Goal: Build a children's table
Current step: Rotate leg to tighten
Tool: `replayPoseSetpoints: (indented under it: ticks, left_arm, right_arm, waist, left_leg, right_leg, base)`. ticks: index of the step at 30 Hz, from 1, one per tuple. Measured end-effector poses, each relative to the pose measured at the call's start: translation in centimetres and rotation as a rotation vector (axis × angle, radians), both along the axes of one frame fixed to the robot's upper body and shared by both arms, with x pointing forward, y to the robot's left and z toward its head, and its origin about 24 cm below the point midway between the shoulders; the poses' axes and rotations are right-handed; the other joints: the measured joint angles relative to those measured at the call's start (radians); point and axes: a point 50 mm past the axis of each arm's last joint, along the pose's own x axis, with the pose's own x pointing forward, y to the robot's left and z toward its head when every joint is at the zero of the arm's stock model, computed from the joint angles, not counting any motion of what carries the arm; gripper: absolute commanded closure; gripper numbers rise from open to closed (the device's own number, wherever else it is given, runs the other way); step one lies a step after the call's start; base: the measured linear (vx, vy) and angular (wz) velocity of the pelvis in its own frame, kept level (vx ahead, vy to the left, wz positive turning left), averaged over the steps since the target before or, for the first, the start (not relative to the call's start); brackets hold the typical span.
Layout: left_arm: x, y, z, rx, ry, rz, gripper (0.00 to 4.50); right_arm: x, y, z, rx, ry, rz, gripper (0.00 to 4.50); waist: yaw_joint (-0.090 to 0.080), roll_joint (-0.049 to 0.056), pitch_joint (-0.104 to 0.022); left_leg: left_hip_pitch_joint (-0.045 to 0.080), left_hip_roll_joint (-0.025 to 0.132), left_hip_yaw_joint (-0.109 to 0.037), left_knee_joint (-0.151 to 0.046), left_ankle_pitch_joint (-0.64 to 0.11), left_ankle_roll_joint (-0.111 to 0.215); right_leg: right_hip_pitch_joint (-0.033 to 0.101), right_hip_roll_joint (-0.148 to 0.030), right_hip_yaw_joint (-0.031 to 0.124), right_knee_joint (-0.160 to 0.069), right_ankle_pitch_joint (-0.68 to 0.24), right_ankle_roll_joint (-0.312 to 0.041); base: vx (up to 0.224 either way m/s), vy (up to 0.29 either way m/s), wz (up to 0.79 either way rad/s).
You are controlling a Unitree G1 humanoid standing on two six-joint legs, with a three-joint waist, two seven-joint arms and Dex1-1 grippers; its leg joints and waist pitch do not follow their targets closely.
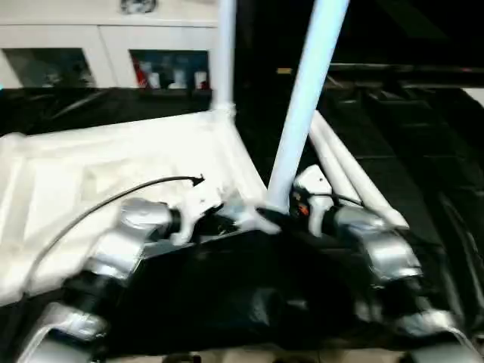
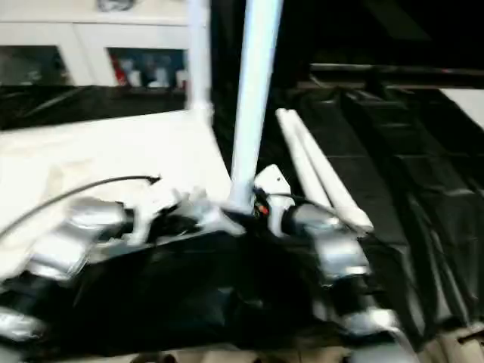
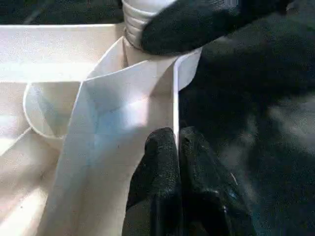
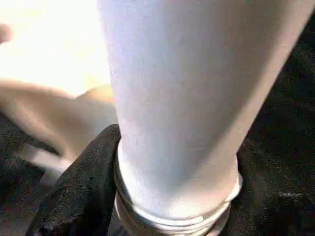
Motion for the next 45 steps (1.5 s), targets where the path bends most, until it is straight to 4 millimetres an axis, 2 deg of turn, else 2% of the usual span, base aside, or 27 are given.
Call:
replayPoseSetpoints:
  ticks: [2,6,7,12,14,17,21,24,28,36,45]
  left_arm:
    - [0.6,-0.7,-0.1,0.001,0.002,0.065,4.5]
    - [0.9,-1.2,-0.3,0.011,-0.002,0.103,4.5]
    - [1.0,-1.3,-0.3,0.015,-0.003,0.107,4.5]
    - [1.0,-1.4,-0.3,0.016,-0.016,0.096,4.5]
    - [0.9,-1.0,-0.3,0.02,-0.029,0.075,4.5]
    - [0.5,-0.5,-0.2,0.021,-0.054,0.018,4.5]
    - [-0.3,0.4,-0.1,0.017,-0.061,-0.074,4.5]
    - [-0.9,1.0,0.0,0.008,-0.047,-0.14,4.5]
    - [-1.5,1.3,0.0,-0.003,-0.032,-0.224,4.5]
    - [-2.7,2.2,-0.1,-0.025,0.023,-0.331,4.5]
    - [-2.9,2.5,-0.1,-0.015,0.023,-0.358,4.5]
  right_arm:
    - [0.9,0.7,-0.1,-0.019,-0.004,-0.094,1.75]
    - [1.5,1.5,-0.2,-0.044,-0.019,-0.15,1.75]
    - [1.7,1.7,-0.3,-0.034,-0.015,-0.159,1.19]
    - [1.8,1.9,-0.3,-0.022,-0.022,-0.151,0.83]
    - [1.7,2.0,-0.2,-0.015,-0.03,-0.13,0.55]
    - [1.6,1.9,0.0,-0.014,-0.046,-0.066,0.55]
    - [0.6,0.8,0.1,-0.042,-0.083,0.091,0.55]
    - [-0.5,-0.7,0.0,-0.067,-0.087,0.223,0.55]
    - [-1.9,-2.5,0.4,-0.079,-0.06,0.365,0.55]
    - [-3.6,-3.6,1.2,-0.046,-0.025,0.537,0.55]
    - [-3.9,-3.3,1.3,-0.043,-0.006,0.562,1.28]
  waist:
    - [-0.001,0.0,0.0]
    - [-0.003,0.0,0.0]
    - [-0.005,0.0,0.0]
    - [-0.007,0.0,0.0]
    - [-0.01,0.0,0.0]
    - [-0.009,0.0,0.0]
    - [0.008,0.002,0.001]
    - [0.028,0.004,0.001]
    - [0.04,0.006,0.002]
    - [0.042,0.009,0.002]
    - [0.042,0.009,0.002]
  left_leg:
    - [0.001,0.0,0.0,0.0,0.0,0.0]
    - [0.005,0.0,-0.001,0.0,0.0,0.0]
    - [0.007,0.0,-0.001,0.0,0.0,0.0]
    - [0.006,0.0,-0.001,-0.001,0.0,0.0]
    - [0.006,-0.001,-0.001,-0.001,0.0,0.0]
    - [0.005,0.0,-0.001,-0.003,0.0,0.0]
    - [0.005,0.0,0.0,-0.007,0.0,0.0]
    - [0.004,0.0,0.001,-0.007,-0.001,0.001]
    - [0.003,0.0,0.001,-0.006,-0.001,0.001]
    - [0.005,0.0,0.001,-0.007,-0.001,0.001]
    - [0.005,0.0,0.001,-0.006,-0.001,0.001]
  right_leg:
    - [0.001,0.0,0.0,0.0,0.0,0.0]
    - [0.005,0.0,0.0,-0.001,0.0,0.001]
    - [0.006,0.0,0.0,-0.002,0.0,0.001]
    - [0.008,0.0,-0.001,-0.01,0.003,0.002]
    - [0.008,0.0,0.0,-0.012,0.004,0.001]
    - [0.007,0.0,-0.001,-0.011,0.007,-0.002]
    - [0.006,0.0,-0.002,-0.011,0.005,0.001]
    - [0.006,0.0,-0.001,-0.013,0.003,0.001]
    - [0.006,0.0,-0.001,-0.012,0.004,0.001]
    - [0.007,0.0,-0.001,-0.01,0.003,0.004]
    - [0.007,0.0,0.0,-0.01,0.003,0.004]
  base:
    - [0.0,0.0,0.0]
    - [0.0,0.0,0.0]
    - [0.0,0.0,0.0]
    - [0.0,0.0,0.0]
    - [0.0,0.0,0.0]
    - [0.0,0.0,0.0]
    - [0.0,0.0,0.0]
    - [0.0,0.0,0.0]
    - [0.0,0.0,0.0]
    - [0.0,0.0,0.0]
    - [0.0,0.0,0.0]
